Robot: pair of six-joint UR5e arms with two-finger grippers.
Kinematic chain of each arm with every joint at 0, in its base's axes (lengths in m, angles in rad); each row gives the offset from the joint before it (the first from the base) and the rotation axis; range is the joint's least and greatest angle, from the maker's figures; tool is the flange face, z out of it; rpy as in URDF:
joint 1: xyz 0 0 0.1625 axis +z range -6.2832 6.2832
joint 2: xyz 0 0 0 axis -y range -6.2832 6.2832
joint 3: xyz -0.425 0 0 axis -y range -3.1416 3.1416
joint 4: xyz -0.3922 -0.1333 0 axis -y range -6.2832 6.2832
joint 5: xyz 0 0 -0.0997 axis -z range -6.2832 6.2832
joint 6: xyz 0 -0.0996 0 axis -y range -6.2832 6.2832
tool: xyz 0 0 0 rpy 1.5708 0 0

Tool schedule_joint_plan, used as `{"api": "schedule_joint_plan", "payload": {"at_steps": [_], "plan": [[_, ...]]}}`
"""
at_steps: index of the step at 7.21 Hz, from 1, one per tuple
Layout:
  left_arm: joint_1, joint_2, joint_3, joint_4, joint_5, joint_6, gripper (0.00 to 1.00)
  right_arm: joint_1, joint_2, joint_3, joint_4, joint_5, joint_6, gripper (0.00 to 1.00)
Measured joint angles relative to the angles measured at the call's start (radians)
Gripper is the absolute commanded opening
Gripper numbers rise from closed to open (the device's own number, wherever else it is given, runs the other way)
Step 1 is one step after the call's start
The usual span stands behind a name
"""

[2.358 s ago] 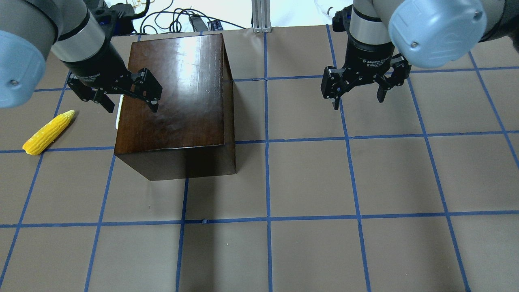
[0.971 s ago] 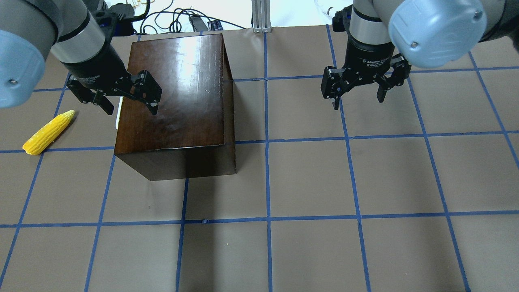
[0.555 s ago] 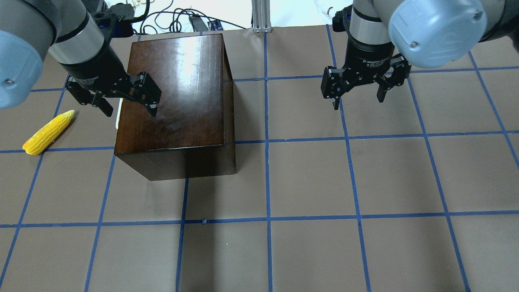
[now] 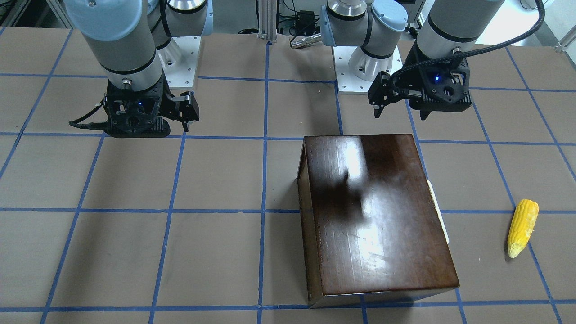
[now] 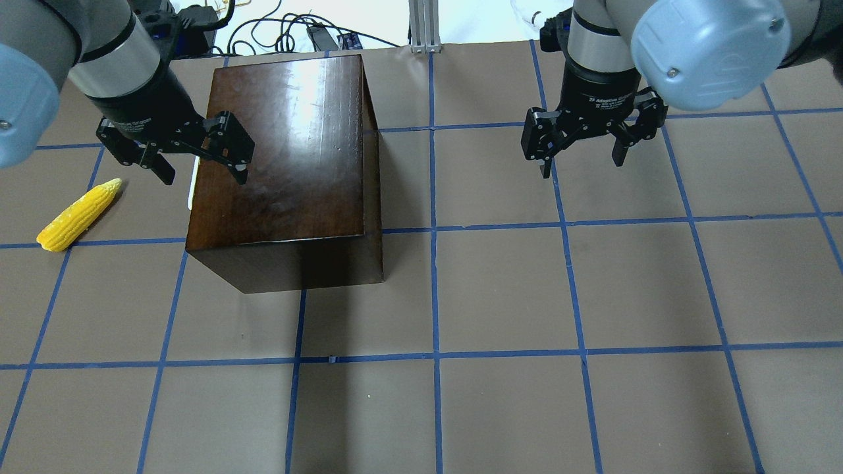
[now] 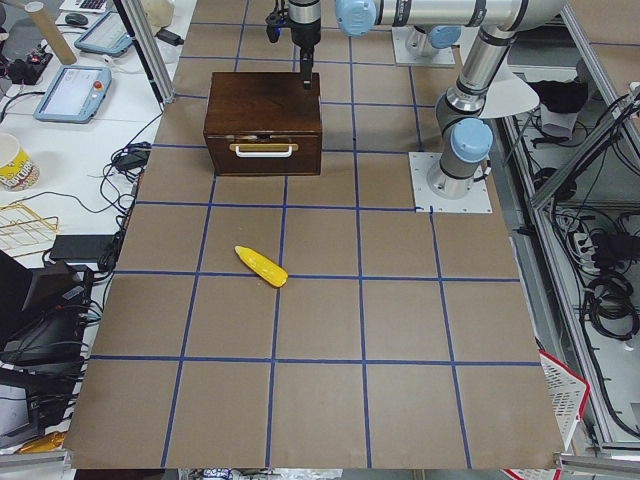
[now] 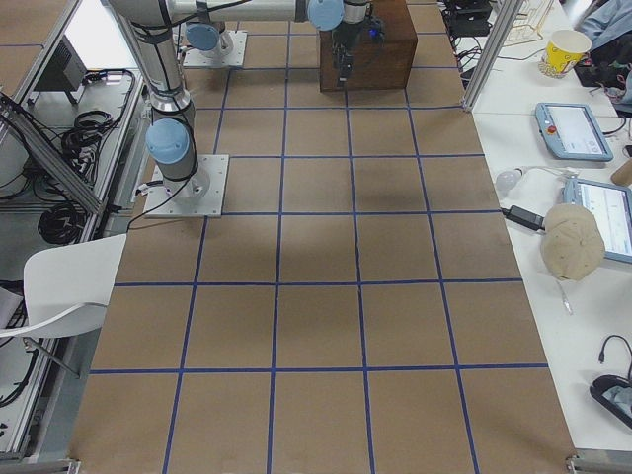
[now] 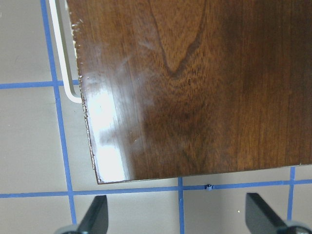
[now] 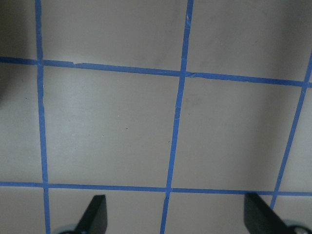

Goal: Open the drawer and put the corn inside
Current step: 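Move the left gripper off the box toward the white drawer handle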

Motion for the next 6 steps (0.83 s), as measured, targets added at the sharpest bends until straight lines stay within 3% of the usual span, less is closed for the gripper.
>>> {"api": "schedule_joint_plan", "payload": {"at_steps": [6], "plan": [[0.049, -0.029, 0.003, 0.078, -0.006, 0.002, 1.00, 0.000, 0.000, 0.000, 0.000, 0.000, 0.000, 1.00]]}}
